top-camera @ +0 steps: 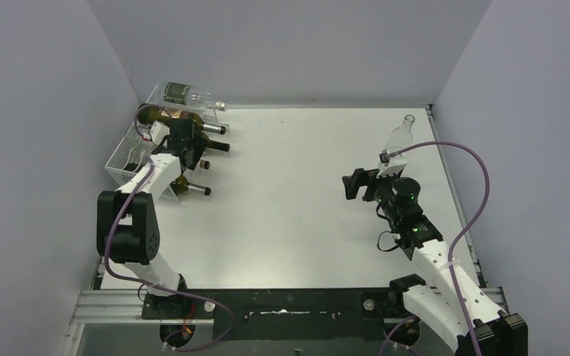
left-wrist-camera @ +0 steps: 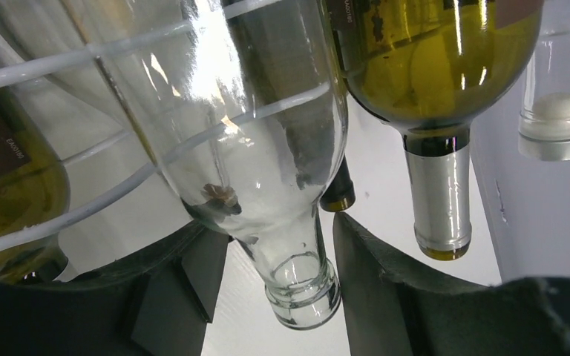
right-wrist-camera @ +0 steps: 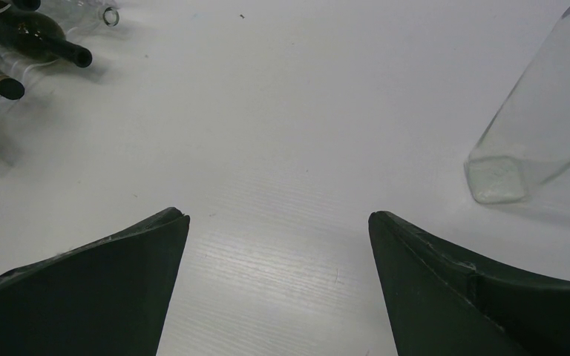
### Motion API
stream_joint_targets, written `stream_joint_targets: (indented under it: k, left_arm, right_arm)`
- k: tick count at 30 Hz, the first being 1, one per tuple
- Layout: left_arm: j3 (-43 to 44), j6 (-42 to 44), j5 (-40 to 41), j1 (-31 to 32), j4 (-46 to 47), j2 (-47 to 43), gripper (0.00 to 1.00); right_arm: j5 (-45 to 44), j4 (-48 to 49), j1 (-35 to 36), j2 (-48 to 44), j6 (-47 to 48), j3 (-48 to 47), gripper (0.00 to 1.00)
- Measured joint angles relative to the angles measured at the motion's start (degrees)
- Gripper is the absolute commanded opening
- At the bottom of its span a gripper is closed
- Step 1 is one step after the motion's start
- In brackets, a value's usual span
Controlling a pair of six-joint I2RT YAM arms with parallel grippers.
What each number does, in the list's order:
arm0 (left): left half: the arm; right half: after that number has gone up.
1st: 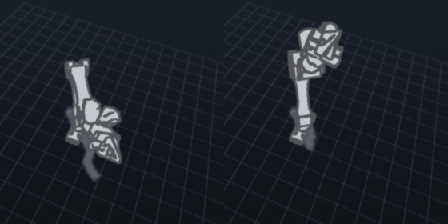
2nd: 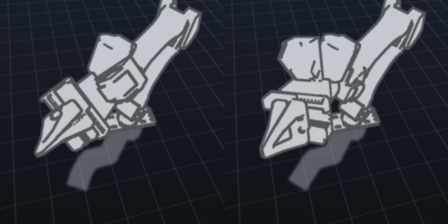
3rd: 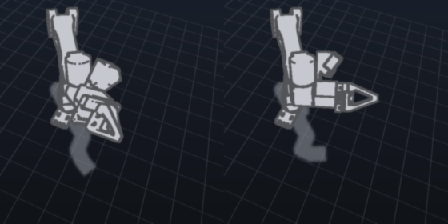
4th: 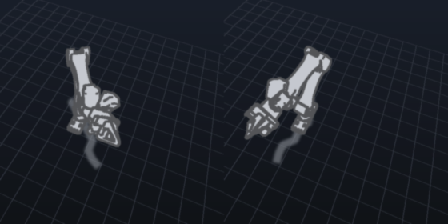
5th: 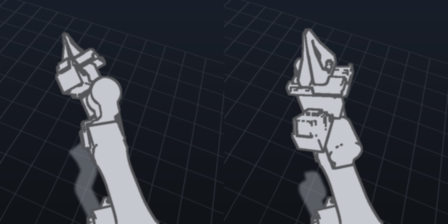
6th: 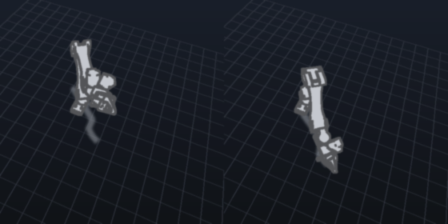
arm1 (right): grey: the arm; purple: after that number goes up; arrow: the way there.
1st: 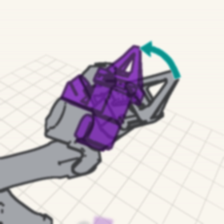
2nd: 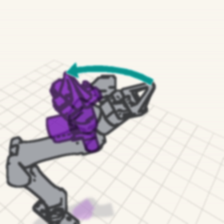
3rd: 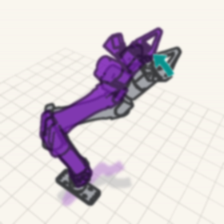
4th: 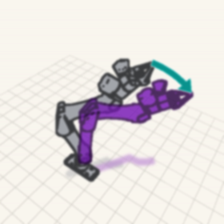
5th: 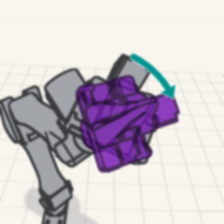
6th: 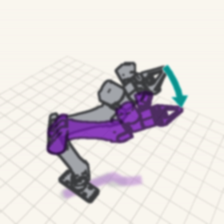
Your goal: Take the wine bottle off the wine rack
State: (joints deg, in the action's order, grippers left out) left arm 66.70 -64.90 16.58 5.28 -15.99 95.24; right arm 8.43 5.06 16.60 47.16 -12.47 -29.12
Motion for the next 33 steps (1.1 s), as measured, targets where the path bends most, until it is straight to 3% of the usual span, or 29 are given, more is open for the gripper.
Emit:
stream_joint_targets:
  k: [5,11,19,30,33]
  left_arm:
    - [0.0,0.5,0.2,0.0,1.9,0.9,0.50]
    - [-0.5,0.6,0.2,0.0,2.6,1.0,0.35]
    - [-0.8,0.5,-0.4,0.0,1.4,0.0,0.24]
    - [-7.0,-4.6,-0.9,-0.1,-1.2,-17.6,0.12]
    - [-7.6,-4.3,-2.9,0.0,-0.7,-20.9,0.02]
  right_arm:
    - [0.0,0.0,0.0,0.0,0.0,0.0,0.98]
    - [0.1,0.0,0.0,0.0,0.0,0.0,0.98]
    - [0.4,0.0,0.0,0.0,0.0,0.0,0.98]
    - [0.5,0.0,0.4,0.2,0.0,0.0,0.98]
    - [0.7,0.0,0.9,0.2,0.3,0.0,0.98]
